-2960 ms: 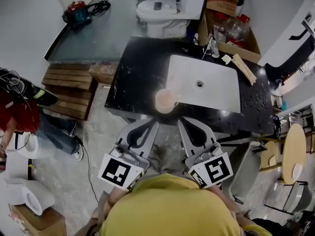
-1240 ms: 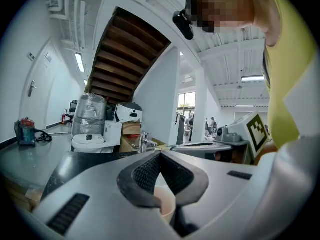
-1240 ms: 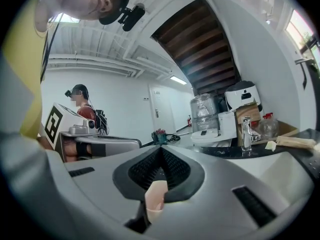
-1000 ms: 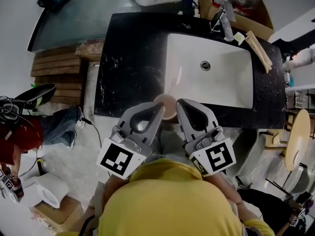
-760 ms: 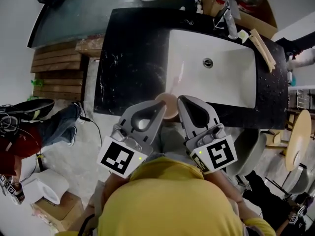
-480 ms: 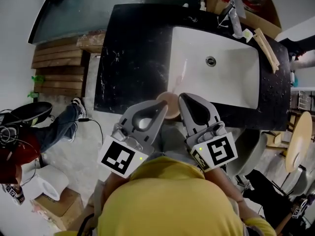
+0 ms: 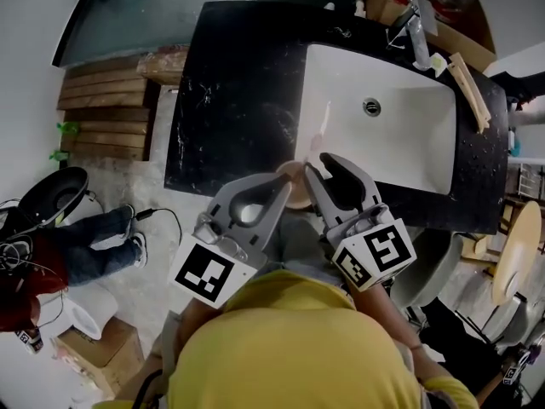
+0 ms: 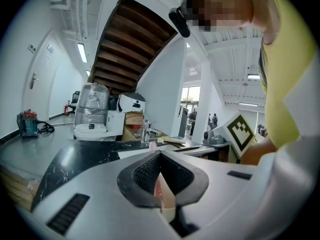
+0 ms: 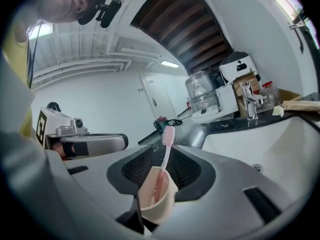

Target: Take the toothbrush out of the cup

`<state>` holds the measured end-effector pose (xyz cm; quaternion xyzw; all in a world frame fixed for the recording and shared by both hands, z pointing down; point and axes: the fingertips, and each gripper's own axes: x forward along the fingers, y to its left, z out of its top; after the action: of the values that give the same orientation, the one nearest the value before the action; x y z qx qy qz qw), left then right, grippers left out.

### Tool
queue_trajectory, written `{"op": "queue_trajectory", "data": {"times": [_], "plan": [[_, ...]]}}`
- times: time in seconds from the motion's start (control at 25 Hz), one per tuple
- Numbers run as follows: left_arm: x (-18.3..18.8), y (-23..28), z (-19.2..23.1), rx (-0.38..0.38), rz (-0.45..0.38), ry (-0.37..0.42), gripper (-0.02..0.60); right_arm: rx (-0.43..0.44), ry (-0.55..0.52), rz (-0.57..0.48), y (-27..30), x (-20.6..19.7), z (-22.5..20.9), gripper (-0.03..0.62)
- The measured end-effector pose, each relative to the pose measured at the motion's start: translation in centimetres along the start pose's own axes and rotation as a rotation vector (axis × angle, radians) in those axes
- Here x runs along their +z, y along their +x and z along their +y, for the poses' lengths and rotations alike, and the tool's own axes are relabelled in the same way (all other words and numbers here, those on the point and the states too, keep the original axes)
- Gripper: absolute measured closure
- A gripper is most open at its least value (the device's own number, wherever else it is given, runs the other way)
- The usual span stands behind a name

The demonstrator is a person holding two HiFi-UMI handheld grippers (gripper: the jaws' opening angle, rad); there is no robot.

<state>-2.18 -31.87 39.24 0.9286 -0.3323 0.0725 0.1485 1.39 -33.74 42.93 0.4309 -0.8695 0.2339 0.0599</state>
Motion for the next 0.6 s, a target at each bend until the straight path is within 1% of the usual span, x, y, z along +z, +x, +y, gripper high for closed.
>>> {"op": "queue_trajectory", "data": {"times": [0.36,0.6], "plan": [[-0.3,-0.1,0.9,0.026,0.009,-0.015,0.574,0.014,0.040,0.036,1.4,-0.8,-0.8,0.474],[-0.4,-0.2,1.3,0.040,0.011,-0.022,0.574,0.017,0.040,0.058,2.1,-1.0,-1.2,0.474]]}}
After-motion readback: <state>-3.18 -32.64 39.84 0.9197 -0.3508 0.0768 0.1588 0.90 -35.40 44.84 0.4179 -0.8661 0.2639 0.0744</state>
